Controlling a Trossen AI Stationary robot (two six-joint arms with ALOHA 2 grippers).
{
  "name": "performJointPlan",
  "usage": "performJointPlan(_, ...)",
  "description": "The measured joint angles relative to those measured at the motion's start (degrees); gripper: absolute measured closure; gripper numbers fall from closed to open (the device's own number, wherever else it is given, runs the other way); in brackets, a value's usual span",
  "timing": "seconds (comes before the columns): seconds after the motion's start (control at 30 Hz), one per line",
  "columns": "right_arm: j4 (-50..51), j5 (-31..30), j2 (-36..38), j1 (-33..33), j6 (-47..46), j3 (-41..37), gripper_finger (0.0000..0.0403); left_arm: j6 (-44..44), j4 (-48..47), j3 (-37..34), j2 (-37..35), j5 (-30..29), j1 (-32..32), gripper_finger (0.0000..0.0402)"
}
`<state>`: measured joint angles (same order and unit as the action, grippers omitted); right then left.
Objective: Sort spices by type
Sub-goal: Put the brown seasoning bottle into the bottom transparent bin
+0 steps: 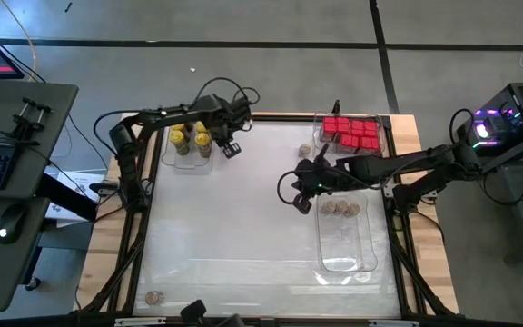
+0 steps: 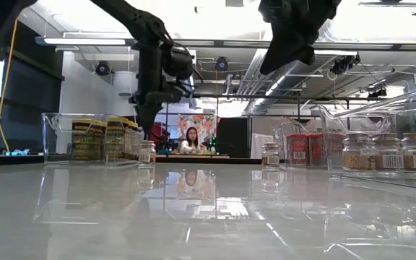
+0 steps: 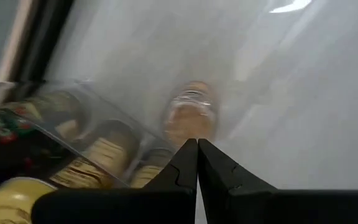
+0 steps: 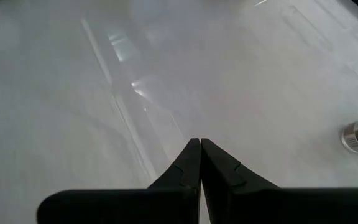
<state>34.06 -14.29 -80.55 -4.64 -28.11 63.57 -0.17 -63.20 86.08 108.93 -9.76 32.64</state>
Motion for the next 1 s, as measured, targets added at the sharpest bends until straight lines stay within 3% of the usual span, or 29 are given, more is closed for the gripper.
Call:
performJointPlan(0.13, -2.0, 0.9, 0.0, 0.0, -0.4, 0.0, 0.0403, 0.8, 0.4, -0.1, 1.2, -3.1, 0.3, 0.0401)
performJointPlan(0.5, -2.9, 1.2, 0.2, 0.0, 0.1, 0.0, 0.0403, 0.4, 1.6, 0.2, 3.9, -2.3, 0.9, 0.0402)
performJointPlan(0.77, -0.5, 3.8, 4.5, 0.0, -0.1, 0.0, 0.0403, -3.4, 7.6, 0.3, 4.3, 6.1, -5.0, 0.0402)
performJointPlan(0.9, -0.8, 2.3, 8.9, 0.0, -0.1, 0.0, 0.0403, -5.3, 15.0, 0.1, 4.6, 11.8, -10.0, 0.0402)
performJointPlan(1.0, -0.6, -0.1, 12.6, 0.2, 0.1, 0.0, 0.0403, -7.1, 22.1, -0.2, 4.8, 12.7, -14.0, 0.0402)
